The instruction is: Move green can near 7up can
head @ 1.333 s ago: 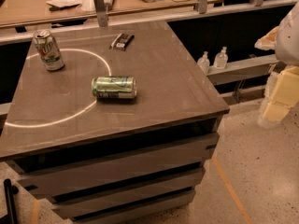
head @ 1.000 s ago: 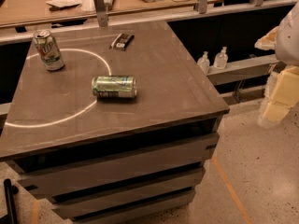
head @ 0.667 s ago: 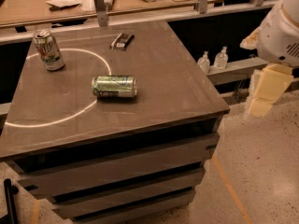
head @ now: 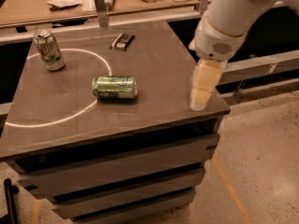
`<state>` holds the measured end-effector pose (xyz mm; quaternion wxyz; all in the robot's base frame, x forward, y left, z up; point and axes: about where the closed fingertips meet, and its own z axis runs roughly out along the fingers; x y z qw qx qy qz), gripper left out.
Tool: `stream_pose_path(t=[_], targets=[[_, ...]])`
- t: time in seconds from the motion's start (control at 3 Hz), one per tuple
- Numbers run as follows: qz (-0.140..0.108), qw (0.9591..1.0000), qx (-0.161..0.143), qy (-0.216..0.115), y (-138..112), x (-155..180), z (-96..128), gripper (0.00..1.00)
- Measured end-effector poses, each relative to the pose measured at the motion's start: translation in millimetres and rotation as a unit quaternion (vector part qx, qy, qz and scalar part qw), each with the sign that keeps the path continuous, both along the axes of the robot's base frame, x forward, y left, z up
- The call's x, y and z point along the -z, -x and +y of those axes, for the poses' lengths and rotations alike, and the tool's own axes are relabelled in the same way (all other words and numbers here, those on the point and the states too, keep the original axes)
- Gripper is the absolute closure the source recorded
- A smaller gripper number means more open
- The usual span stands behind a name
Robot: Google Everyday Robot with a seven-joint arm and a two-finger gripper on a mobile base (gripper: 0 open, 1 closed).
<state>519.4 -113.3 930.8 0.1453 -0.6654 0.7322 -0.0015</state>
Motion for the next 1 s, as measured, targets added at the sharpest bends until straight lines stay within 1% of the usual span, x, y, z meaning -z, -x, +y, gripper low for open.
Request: stream_pose_path(t=[0.33, 0.67, 1.0], targets=[[0.007, 0.9995, -0.031, 0.001, -9, 6, 40, 0.0], [0.008, 0.9983, -0.057, 0.002, -7, 0, 80, 0.0], [0.011, 0.9961, -0.088, 0.007, 3, -9, 124, 0.0]])
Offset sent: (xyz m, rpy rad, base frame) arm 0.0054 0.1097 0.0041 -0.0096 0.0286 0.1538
